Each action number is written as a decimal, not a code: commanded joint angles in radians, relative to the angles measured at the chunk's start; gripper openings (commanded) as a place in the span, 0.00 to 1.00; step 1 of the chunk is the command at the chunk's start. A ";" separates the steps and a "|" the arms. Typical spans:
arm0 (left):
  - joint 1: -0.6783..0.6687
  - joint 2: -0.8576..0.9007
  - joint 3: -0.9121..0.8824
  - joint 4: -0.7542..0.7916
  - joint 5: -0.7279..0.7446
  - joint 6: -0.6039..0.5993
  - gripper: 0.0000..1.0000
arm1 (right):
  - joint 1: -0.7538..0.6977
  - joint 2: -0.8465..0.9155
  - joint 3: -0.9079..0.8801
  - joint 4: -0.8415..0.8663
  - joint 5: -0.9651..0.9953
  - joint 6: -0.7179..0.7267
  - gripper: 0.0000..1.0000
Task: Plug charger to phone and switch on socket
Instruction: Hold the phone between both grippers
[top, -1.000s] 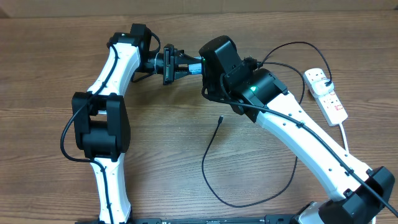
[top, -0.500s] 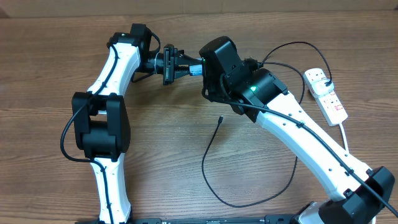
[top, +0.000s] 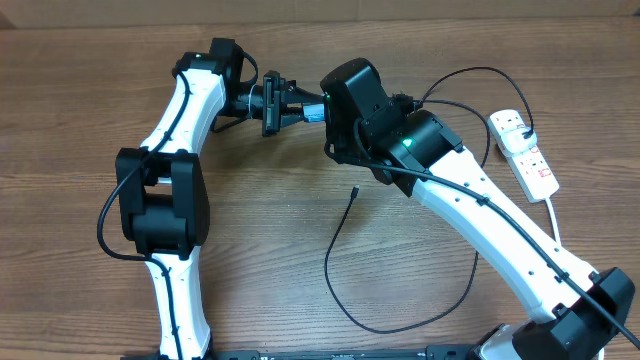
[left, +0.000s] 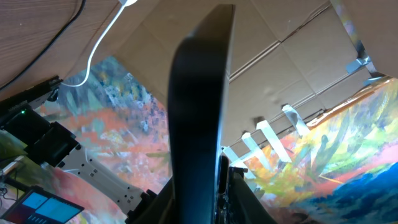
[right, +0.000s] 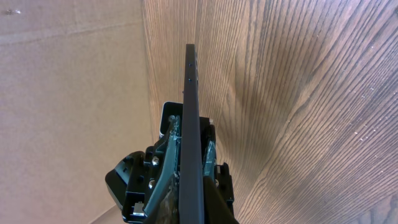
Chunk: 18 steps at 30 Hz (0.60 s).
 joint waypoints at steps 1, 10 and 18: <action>-0.002 0.000 0.023 0.001 0.021 -0.007 0.17 | 0.006 -0.003 0.009 0.014 0.003 -0.004 0.04; -0.002 0.000 0.023 0.001 0.021 -0.007 0.06 | 0.006 -0.003 0.009 0.014 0.002 -0.004 0.04; -0.002 0.000 0.023 0.002 0.021 -0.006 0.04 | 0.006 -0.003 0.009 0.014 -0.005 -0.004 0.16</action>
